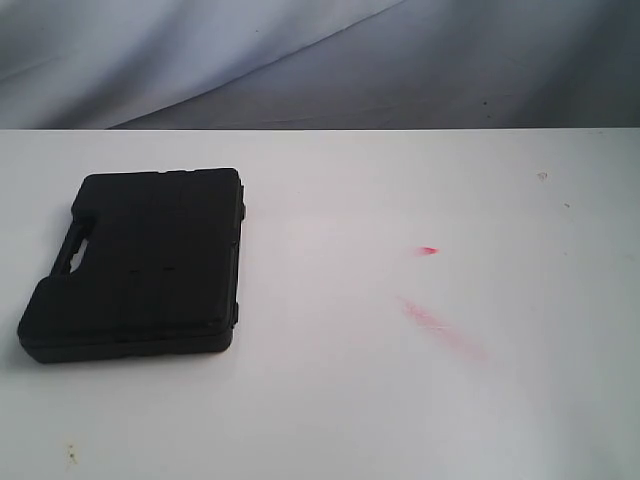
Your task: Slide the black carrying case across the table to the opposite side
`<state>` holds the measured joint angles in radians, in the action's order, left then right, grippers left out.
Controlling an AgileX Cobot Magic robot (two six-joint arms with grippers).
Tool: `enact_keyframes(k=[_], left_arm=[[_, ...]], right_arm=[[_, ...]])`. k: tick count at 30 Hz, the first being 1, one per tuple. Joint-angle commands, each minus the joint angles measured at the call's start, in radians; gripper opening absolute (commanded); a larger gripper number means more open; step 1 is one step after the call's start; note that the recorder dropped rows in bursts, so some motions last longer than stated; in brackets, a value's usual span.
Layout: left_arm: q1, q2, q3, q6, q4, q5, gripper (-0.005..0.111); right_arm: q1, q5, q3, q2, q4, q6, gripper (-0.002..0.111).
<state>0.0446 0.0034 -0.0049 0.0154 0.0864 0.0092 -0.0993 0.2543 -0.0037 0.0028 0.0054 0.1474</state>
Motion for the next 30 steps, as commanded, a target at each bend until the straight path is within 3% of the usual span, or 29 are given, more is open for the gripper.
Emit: enact_keyframes(k=[1,7,12,16,30], left_arm=[[0.004,-0.003,0.005,0.009,-0.002,0.026,0.000],[0.004,-0.003,0.005,0.009,-0.002,0.152,0.000],[0.004,-0.003,0.005,0.013,-0.011,0.175,0.000],[0.004,-0.003,0.005,0.013,-0.100,0.183,0.000],[0.004,-0.003,0.005,0.007,-0.100,0.189,0.000]], right_arm=[[0.008,-0.003,0.004,-0.003,0.000,0.000,0.000],[0.008,-0.003,0.004,-0.003,0.000,0.000,0.000],[0.008,-0.003,0.004,-0.003,0.000,0.000,0.000],[0.008,-0.003,0.004,-0.003,0.000,0.000,0.000],[0.008,-0.003,0.004,-0.003,0.000,0.000,0.000]])
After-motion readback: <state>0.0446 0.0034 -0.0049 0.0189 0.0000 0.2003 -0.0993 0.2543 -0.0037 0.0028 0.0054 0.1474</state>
